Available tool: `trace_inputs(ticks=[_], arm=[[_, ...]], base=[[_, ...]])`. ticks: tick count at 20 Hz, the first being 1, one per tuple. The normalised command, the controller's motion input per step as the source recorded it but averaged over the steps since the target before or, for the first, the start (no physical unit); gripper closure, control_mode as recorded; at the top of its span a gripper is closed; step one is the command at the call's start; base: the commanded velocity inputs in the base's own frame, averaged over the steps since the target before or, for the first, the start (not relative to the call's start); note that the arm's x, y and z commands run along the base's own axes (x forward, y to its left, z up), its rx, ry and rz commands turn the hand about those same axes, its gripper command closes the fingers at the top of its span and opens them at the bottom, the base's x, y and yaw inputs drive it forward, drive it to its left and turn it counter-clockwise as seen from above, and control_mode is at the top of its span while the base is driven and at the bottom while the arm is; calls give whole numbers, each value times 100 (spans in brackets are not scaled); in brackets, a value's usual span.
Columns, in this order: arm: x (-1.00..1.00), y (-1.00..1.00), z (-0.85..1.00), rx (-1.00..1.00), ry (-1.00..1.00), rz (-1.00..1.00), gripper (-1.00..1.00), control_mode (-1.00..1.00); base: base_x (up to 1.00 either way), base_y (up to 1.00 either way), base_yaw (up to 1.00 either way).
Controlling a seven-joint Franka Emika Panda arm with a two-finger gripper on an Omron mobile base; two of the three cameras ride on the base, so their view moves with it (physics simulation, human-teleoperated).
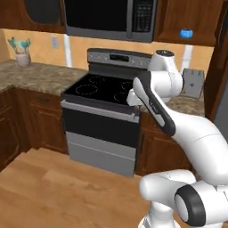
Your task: Gather all objects into one cabinet and sort the glasses and bowls to opposite sides.
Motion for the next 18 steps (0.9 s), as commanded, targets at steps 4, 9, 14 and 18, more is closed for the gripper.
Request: trace_inputs(ticks=[4,9,14,18], arm=[[0,0,0,0,0,0,-100,100],[0,0,0,0,0,0,-100,100],[0,0,0,0,0,0,-100,100],[0,0,0,0,0,0,-100,100]], base=[[58,-5,-68],[62,2,-67],[94,27,-58],[100,66,-52]])
